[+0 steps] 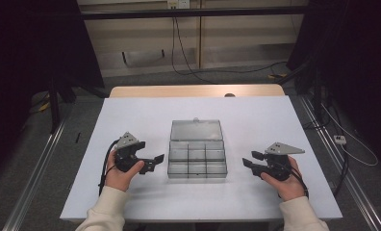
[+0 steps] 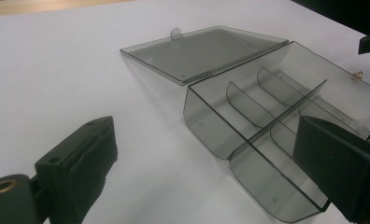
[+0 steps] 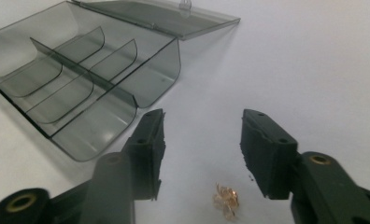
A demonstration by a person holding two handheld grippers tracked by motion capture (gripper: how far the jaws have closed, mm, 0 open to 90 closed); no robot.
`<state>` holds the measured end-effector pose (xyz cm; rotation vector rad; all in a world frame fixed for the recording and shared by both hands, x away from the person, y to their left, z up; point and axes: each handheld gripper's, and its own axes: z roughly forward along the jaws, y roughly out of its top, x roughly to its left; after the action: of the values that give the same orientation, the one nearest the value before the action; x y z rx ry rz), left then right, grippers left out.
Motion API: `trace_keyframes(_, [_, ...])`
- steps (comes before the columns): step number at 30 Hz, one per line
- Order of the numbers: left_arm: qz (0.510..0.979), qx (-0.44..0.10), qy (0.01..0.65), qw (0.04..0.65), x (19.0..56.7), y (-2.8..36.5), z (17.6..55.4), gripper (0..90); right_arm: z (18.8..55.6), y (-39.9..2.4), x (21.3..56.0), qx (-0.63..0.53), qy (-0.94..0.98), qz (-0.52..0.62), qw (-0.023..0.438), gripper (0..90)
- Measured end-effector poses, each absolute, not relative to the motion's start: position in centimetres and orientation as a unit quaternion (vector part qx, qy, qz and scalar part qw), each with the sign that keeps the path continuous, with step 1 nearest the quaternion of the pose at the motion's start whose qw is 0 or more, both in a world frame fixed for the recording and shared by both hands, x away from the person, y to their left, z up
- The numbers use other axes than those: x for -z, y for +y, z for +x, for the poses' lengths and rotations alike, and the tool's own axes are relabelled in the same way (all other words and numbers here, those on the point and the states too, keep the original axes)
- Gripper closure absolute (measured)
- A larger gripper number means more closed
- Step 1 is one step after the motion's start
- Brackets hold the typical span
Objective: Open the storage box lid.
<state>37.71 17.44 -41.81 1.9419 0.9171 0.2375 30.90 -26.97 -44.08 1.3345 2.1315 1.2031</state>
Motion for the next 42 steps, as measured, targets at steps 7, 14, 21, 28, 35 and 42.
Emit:
trace_keyframes(7, [0.796,-0.097,0.37,0.47,41.9,17.5,37.4,6.3,30.4,-27.7,44.3,-0.416,0.757,0.475,0.167,65.8])
trace_keyframes(14, [0.797,-0.094,0.367,0.471,42.1,17.5,37.4,6.3,30.3,-28.5,45.0,-0.403,0.758,0.488,0.157,68.9])
trace_keyframes(21, [0.798,-0.092,0.366,0.47,42.1,17.5,37.3,6.3,30.3,-28.3,45.3,-0.391,0.766,0.486,0.156,71.6])
trace_keyframes(28, [0.799,-0.092,0.364,0.47,42.1,17.5,37.2,6.4,30.3,-28.3,45.7,-0.382,0.774,0.482,0.15,73.9])
trace_keyframes(35, [0.799,-0.092,0.363,0.47,42.1,17.5,37.2,6.6,30.1,-28.4,45.6,-0.382,0.78,0.473,0.145,83.7])
trace_keyframes(42, [0.798,-0.092,0.365,0.47,42.1,17.5,37.1,6.8,30.1,-27.9,45.8,-0.381,0.787,0.467,0.135,84.3])
